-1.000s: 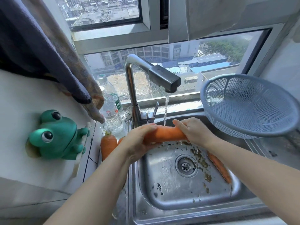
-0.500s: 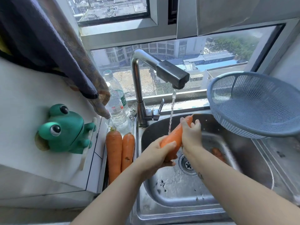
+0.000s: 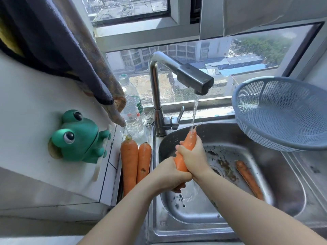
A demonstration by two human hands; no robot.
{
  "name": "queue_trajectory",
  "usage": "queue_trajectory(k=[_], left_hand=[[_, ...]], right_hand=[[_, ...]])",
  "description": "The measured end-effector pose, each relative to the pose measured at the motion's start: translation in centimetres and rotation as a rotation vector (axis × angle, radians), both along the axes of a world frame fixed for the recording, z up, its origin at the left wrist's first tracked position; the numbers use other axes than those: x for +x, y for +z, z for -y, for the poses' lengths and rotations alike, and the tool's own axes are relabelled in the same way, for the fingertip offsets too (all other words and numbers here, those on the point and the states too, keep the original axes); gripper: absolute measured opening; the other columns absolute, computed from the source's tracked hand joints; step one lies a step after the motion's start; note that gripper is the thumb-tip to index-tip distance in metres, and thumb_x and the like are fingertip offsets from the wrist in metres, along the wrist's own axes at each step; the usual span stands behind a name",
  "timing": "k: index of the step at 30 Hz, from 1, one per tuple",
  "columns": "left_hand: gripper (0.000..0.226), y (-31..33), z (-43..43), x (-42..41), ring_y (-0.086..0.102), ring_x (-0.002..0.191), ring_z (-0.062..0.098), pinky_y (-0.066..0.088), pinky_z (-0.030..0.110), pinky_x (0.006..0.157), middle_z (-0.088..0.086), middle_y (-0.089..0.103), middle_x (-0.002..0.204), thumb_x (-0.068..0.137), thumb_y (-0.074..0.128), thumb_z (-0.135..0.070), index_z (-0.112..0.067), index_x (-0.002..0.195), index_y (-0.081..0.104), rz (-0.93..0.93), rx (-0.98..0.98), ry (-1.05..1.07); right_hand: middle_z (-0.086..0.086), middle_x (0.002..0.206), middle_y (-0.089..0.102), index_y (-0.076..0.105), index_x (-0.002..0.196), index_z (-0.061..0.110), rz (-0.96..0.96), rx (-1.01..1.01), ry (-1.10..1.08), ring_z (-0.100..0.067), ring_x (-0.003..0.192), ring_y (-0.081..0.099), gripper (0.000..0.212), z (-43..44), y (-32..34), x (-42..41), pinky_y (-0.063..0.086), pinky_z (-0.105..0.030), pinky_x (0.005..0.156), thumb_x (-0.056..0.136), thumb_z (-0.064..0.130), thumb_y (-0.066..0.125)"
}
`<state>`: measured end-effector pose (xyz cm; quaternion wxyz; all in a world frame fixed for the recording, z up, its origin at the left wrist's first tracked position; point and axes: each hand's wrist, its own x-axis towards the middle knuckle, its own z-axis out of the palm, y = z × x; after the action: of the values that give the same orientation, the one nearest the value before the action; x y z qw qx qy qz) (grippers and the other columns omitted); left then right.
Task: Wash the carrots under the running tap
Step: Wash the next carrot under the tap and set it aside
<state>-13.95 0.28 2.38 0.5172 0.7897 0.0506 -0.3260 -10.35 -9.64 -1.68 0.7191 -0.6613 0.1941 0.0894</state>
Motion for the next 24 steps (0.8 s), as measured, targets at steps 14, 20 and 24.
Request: queue_trajectory(k=[14, 20, 24], left_hand=[[0.009, 1.5, -0.2, -0.4, 0.063, 0.064, 0.014, 0.051, 0.022, 0.055, 0.006, 0.061, 0.079, 0.084, 0.060, -0.011, -0.012, 0.091, 0.054, -0.140, -0.146, 0.088], [0.014, 1.4, 0.1, -1.3, 0.064, 0.066, 0.014, 0.050, 0.023, 0.056, 0.005, 0.061, 0.083, 0.085, 0.059, -0.012, -0.012, 0.097, 0.053, -0.198, -0.218, 0.094], [0.010, 1.4, 1.8, -1.8, 0.060, 0.057, 0.017, 0.050, 0.027, 0.052, 0.005, 0.057, 0.064, 0.077, 0.061, -0.009, -0.009, 0.081, 0.051, 0.056, 0.022, 0.021]], right_hand=[[-0.016, 0.098, 0.061, 0.048, 0.121, 0.006, -0.231, 0.497, 0.029, -0.028, 0.076, 0.063, 0.032, 2.0, 2.9, 1.2, 0.051, -0.041, 0.063, 0.104, 0.031, 0.038], [-0.012, 0.108, 0.055, 0.043, 0.119, 0.016, -0.065, 0.428, 0.138, -0.023, 0.085, 0.060, 0.024, 2.6, 3.2, -0.4, 0.053, -0.036, 0.071, 0.099, 0.003, 0.045], [-0.008, 0.086, 0.055, 0.049, 0.102, 0.013, -0.057, 0.227, 0.048, -0.018, 0.064, 0.058, 0.004, 2.0, 3.1, 0.0, 0.053, -0.033, 0.058, 0.100, 0.016, 0.047]])
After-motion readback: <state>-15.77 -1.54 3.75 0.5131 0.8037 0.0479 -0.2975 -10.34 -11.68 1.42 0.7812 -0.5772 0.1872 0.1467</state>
